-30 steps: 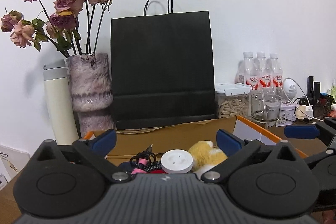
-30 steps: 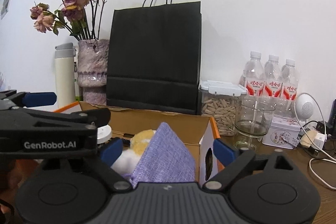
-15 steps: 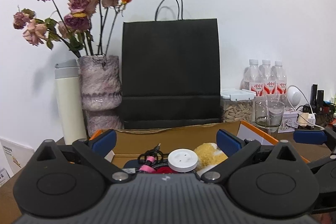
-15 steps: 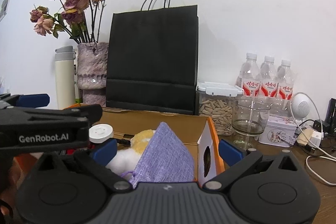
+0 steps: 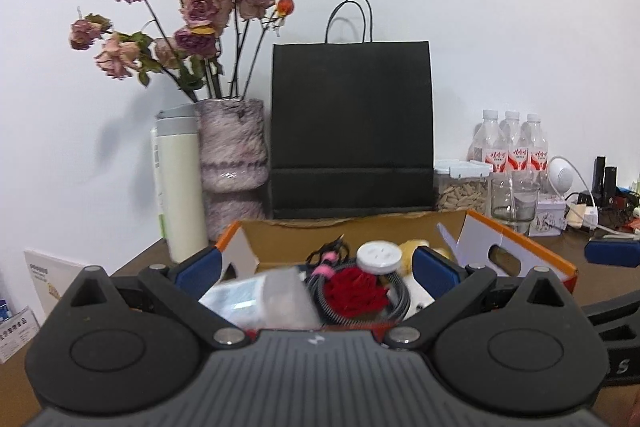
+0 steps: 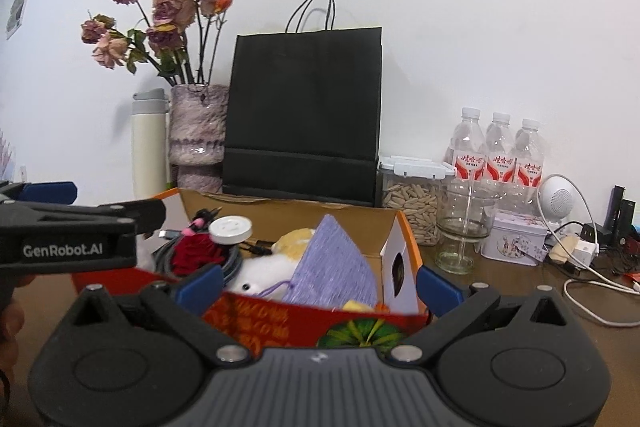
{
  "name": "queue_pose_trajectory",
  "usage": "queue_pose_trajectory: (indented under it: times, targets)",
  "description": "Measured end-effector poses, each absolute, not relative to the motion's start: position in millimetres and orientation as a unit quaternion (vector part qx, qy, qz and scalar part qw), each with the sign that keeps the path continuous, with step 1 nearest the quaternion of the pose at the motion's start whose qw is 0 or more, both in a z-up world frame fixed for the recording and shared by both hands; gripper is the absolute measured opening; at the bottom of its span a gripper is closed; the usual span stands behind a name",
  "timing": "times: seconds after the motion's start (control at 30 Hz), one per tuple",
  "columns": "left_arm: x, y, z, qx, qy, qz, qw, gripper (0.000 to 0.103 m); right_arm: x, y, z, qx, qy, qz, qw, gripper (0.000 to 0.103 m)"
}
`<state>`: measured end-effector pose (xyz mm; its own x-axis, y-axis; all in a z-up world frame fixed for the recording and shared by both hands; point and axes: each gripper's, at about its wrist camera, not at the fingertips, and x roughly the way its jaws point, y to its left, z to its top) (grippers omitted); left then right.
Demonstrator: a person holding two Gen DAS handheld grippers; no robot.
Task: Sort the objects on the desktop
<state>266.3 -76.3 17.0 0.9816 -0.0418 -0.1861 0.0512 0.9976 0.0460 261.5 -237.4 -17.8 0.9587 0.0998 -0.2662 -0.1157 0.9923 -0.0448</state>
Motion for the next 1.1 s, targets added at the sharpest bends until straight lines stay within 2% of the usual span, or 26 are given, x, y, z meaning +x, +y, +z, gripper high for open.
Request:
queue_pose_trajectory:
  times: [0.53, 1.1]
  targets:
    - [202, -59, -3, 0.062, 0.117, -0.018, 0.991, 0.103, 201, -225, -22, -0.024, 0.141, 0.067, 0.987, 0.103]
    - [183, -55, -2, 0.054, 0.111, -0.016, 0.992, 0.103, 180, -219, -26, -0.024, 0.137, 0.069, 0.988, 0.103]
